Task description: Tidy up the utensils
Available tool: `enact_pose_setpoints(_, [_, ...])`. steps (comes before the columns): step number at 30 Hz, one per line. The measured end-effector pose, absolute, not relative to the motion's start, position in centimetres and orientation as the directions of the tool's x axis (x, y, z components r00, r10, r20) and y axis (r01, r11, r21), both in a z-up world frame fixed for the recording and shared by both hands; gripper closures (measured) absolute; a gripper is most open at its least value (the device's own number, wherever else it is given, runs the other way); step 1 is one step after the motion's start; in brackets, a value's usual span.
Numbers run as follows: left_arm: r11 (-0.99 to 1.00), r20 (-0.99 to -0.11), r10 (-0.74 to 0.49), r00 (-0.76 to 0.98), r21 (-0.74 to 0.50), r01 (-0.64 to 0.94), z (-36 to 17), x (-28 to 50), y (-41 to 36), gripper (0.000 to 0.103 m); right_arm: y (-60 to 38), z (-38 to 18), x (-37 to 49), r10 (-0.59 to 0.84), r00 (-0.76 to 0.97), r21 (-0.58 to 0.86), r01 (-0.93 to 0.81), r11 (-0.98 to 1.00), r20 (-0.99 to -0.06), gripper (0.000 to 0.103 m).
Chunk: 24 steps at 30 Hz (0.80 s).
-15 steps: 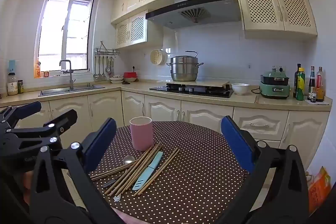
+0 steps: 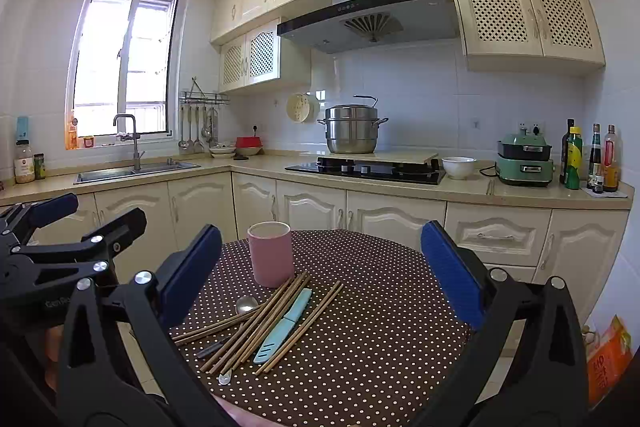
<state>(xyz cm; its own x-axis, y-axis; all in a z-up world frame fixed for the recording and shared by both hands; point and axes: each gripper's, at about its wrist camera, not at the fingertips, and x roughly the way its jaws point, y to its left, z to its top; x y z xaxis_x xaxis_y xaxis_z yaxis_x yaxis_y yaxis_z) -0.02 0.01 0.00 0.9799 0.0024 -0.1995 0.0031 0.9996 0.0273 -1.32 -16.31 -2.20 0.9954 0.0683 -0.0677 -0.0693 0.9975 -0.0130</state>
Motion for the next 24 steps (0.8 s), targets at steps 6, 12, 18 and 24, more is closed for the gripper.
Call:
enact_pose_setpoints(6, [1.000, -0.201, 0.003, 0.979, 0.028, 0.002, -0.23, 0.18, -0.07, 0.004, -16.48, -2.35, -1.28, 0.068, 0.995, -0.010, -0.069, 0.998, -0.071, 0.005])
enact_pose_setpoints(12, [1.000, -0.204, 0.001, 0.979, 0.030, 0.006, -0.56, 0.40, -0.19, 0.004, -16.49, -2.47, -1.31, 0.067, 0.995, -0.009, -0.067, 0.998, -0.073, 0.005])
enact_pose_setpoints(18, [1.000, -0.207, 0.001, 0.978, 0.028, 0.005, -0.54, 0.46, -0.12, 0.004, -16.55, -2.62, -1.31, 0.067, 0.995, -0.008, -0.068, 0.998, -0.075, 0.005])
enact_pose_setpoints(24, [1.000, -0.208, -0.002, 0.978, 0.022, 0.007, -0.85, 0.46, -0.19, 0.004, -16.72, -2.62, -1.19, 0.066, 0.995, -0.007, -0.067, 0.998, -0.079, 0.005])
